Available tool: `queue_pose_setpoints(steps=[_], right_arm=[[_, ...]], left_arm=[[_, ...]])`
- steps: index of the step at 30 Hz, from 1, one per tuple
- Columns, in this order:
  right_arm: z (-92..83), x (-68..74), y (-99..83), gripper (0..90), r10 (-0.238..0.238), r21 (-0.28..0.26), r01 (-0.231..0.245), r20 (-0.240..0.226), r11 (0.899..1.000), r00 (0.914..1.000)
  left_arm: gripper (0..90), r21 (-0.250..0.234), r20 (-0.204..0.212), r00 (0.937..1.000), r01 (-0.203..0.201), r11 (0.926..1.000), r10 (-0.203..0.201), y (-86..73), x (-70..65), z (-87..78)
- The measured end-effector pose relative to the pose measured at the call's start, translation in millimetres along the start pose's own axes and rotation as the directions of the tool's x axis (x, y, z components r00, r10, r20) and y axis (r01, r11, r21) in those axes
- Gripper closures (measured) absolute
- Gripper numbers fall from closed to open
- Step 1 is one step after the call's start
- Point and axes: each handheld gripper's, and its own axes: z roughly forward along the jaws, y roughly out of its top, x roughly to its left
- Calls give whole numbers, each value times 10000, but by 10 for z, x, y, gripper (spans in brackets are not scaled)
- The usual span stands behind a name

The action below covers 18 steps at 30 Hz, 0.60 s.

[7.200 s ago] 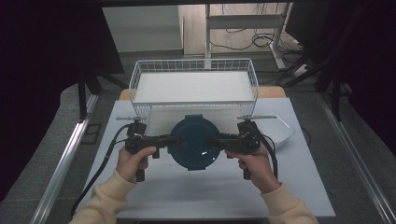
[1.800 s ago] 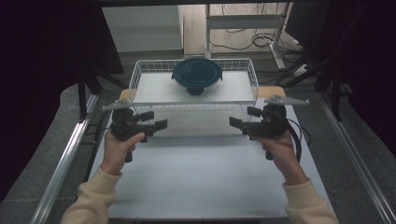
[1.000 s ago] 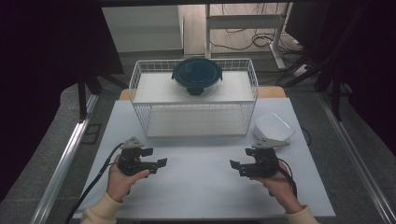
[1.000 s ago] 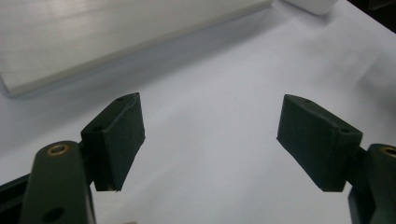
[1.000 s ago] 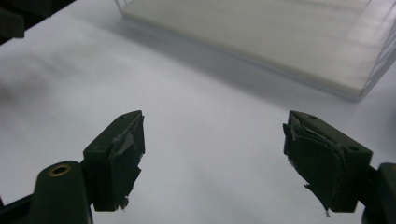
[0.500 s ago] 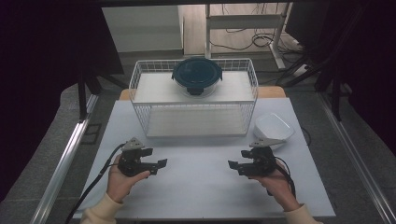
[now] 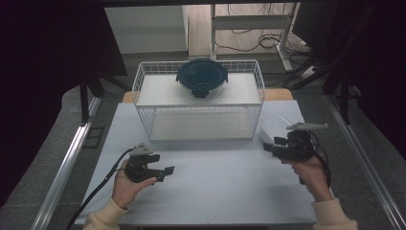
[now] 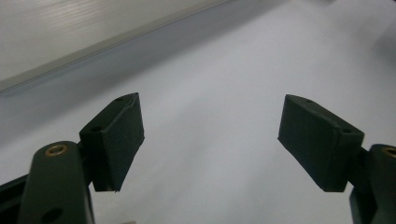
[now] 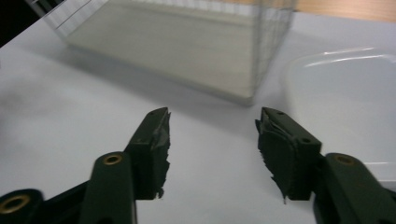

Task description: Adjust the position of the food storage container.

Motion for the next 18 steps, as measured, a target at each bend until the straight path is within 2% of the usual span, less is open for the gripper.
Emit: queue_pose_setpoints(steps=[1,4,10,14,18], right_arm=[[-8,-58,63,485,160,62,-160,63,9999,9999],[23,-199,247,542,167,287,-183,543,9994,9984],[236,-477,486,645,477,802,-576,1205,9951,9916],[410,-660,595,737,666,1305,-829,1247,9880,9900],[633,-836,682,831,745,1687,-996,1487,9806,9861]], left_arm=[[218,-10,-31,10000,18,10000,-19,-4,-6,10],[218,19,73,10000,50,10000,-50,-11,-25,31],[213,80,55,10000,67,9999,-68,-18,-34,34],[213,92,-60,10000,21,10000,-20,-18,-20,15],[221,137,-122,9999,57,9999,-56,-18,-9,34]])
